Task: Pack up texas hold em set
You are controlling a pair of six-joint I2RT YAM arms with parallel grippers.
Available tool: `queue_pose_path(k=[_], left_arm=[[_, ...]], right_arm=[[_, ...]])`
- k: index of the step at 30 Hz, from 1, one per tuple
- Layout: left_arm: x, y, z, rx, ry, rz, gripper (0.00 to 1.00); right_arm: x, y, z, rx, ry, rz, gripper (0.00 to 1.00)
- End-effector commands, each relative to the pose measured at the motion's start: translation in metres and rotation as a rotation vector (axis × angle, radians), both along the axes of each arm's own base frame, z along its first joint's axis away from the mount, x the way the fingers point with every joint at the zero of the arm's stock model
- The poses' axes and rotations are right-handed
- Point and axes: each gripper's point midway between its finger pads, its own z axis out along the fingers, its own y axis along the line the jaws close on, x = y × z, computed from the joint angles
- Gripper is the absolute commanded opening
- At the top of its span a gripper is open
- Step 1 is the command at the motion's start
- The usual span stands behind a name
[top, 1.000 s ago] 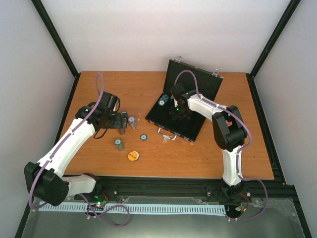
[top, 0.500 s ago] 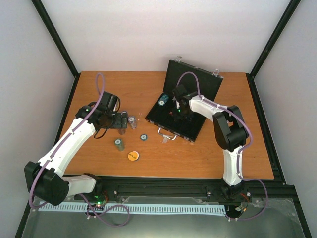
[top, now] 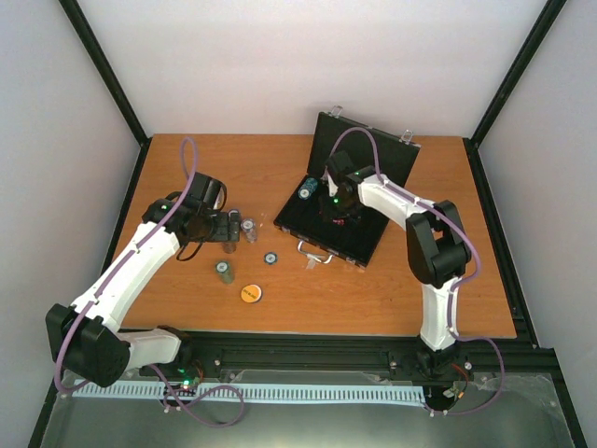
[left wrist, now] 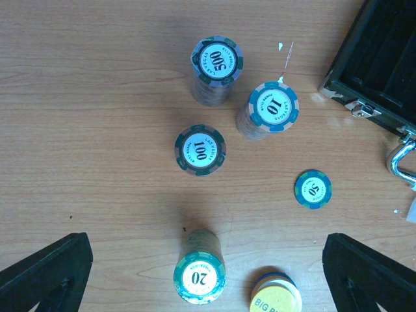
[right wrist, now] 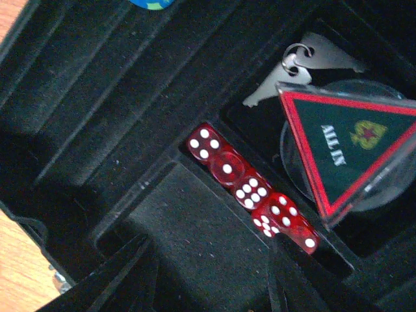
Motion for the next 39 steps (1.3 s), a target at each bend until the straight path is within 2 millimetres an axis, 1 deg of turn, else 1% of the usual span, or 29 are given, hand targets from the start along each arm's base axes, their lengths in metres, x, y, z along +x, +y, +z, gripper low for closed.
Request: queue_pose_path(k=[1,4,6,10,16,21,23,29,31,34,37,39], left_arm=[[0.005,-0.001,0.009,-0.005,-0.033,-0.004,1.0],[0.005,0.0,0.008,0.001,-0.03,-0.004,1.0],[0.005,0.001,0.008,0.002,-0.031,0.0,1.0],[0.005,0.001,0.007,0.002,-0.027,0.0,1.0],[0.005,0.0,0.007,-0.001,-0.026,0.001,1.0],[0.004,0.0,0.008,-0.005,-0.028,0.003,1.0],[0.004,0.0,0.008,-0.004,-0.03,0.003,1.0],[0.004,0.0,0.009,-0.009,-0.032,0.005,1.0],[0.004,0.0,0.009,-0.009,-0.032,0.004,1.0],[0.004,0.0,0.009,-0.01,-0.035,0.006,1.0],[0.004,0.0,0.008,-0.014,-0.033,0.007,1.0],[0.004,-0.001,0.008,-0.018,-0.033,0.007,1.0]], right_arm=[[0.006,0.012,-0.002,0.042,0.014,0.03,0.49],[0.005,0.015,-0.011,0.049,0.033,0.033,0.49],[0.005,0.012,-0.016,0.033,0.036,0.025,0.49],[0.007,0.0,-0.028,-0.03,0.032,0.0,0.49],[0.005,-0.015,-0.04,-0.106,0.021,-0.027,0.49],[0.006,-0.026,-0.041,-0.15,-0.014,-0.044,0.49],[0.007,-0.026,-0.036,-0.143,-0.033,-0.048,0.49],[0.008,-0.015,-0.018,-0.077,-0.052,-0.022,0.48],[0.008,-0.009,-0.008,-0.042,-0.067,-0.004,0.48],[0.01,0.0,0.017,0.02,-0.112,0.02,0.48],[0.013,0.003,0.035,0.04,-0.142,0.027,0.48],[0.015,0.0,0.043,0.026,-0.156,0.017,0.48]])
